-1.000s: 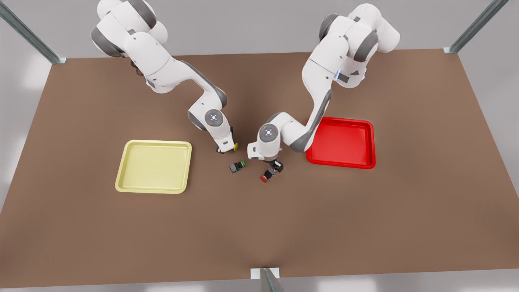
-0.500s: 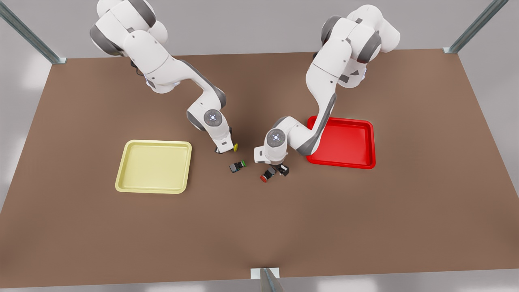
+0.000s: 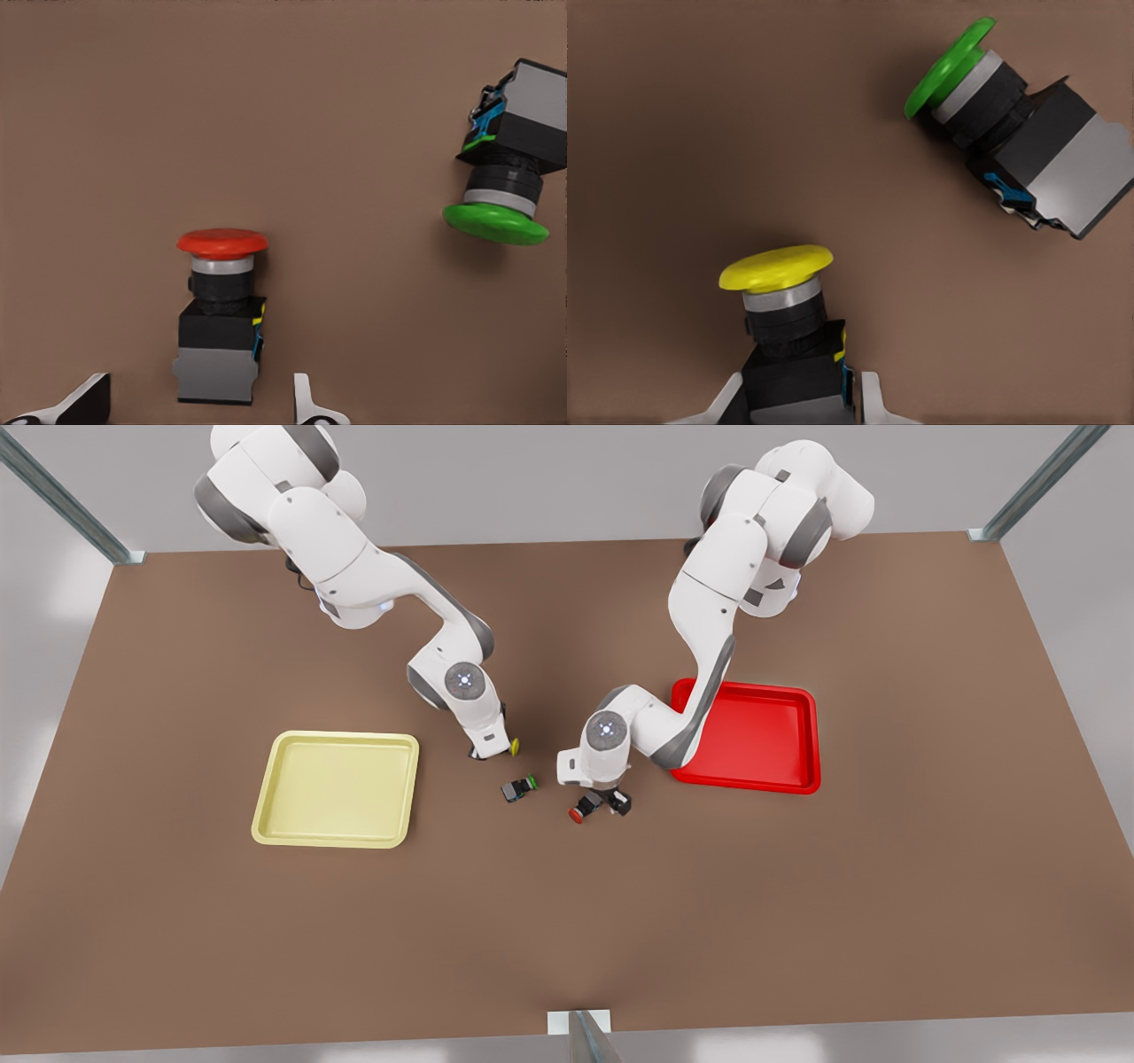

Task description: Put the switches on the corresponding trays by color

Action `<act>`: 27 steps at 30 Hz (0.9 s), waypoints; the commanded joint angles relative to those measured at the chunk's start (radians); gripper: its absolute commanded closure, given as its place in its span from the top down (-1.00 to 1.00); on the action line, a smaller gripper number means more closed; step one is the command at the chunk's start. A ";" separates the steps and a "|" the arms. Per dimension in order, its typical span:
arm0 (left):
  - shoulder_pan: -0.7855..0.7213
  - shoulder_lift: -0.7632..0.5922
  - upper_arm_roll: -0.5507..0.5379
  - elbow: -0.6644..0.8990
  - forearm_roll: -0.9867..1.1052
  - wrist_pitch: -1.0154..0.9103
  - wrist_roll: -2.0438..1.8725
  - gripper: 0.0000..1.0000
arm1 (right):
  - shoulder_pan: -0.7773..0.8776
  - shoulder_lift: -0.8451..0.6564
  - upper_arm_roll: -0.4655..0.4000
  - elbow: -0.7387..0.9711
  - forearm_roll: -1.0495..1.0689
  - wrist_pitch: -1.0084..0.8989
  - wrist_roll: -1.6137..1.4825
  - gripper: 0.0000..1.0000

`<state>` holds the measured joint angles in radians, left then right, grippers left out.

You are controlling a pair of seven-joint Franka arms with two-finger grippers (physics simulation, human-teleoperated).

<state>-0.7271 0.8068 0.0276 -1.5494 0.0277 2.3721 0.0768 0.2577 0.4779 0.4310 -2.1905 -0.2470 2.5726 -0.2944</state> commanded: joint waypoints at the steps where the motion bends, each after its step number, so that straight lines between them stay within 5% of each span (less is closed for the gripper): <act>1: 0.000 0.000 0.000 0.000 0.000 0.001 0.000 0.99 | 0.000 -0.001 0.000 0.000 0.000 0.000 -0.002 0.13; 21: 0.000 0.015 -0.002 0.011 -0.008 0.021 0.001 0.99 | -0.005 -0.010 0.003 0.000 0.002 -0.002 -0.002 0.10; 27: -0.006 0.037 -0.002 0.011 -0.049 0.035 -0.008 0.86 | -0.002 -0.007 0.003 0.000 0.002 -0.014 -0.002 0.10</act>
<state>-0.7332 0.8437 0.0261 -1.5386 0.0014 2.4060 0.0677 0.2574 0.4731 0.4341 -2.1905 -0.2440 2.5614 -0.2973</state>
